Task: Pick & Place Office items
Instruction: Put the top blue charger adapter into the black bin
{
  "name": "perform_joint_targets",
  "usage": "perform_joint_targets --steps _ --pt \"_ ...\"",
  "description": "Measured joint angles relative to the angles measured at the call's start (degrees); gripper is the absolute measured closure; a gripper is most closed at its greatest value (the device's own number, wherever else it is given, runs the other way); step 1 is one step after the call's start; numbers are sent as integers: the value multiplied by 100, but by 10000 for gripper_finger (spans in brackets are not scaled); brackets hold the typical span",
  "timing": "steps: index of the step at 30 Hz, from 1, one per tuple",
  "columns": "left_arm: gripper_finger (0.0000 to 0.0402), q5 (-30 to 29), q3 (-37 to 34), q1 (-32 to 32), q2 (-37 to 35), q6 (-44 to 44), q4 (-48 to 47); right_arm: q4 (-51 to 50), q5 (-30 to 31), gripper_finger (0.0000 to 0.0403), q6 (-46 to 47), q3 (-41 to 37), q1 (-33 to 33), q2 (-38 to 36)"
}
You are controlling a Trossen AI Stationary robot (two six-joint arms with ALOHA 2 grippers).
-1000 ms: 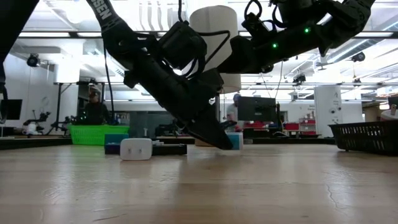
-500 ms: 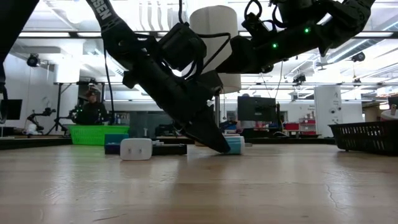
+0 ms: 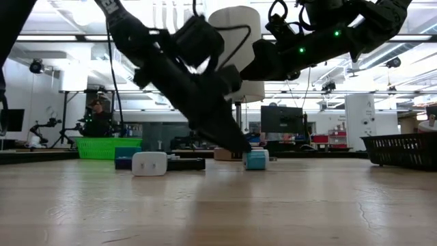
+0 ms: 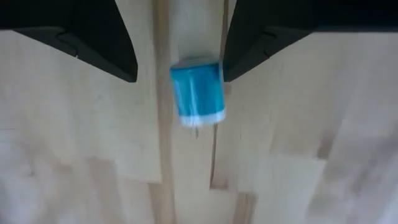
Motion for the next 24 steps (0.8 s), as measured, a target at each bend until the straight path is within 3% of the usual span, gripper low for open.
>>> perform_joint_targets --steps 10,24 --pt "158 49 -571 193 -1226 461 39 0 1 147 2 0 0 0" --pt "158 403 -2568 553 -3864 1054 719 0 1 156 0 0 0 0"
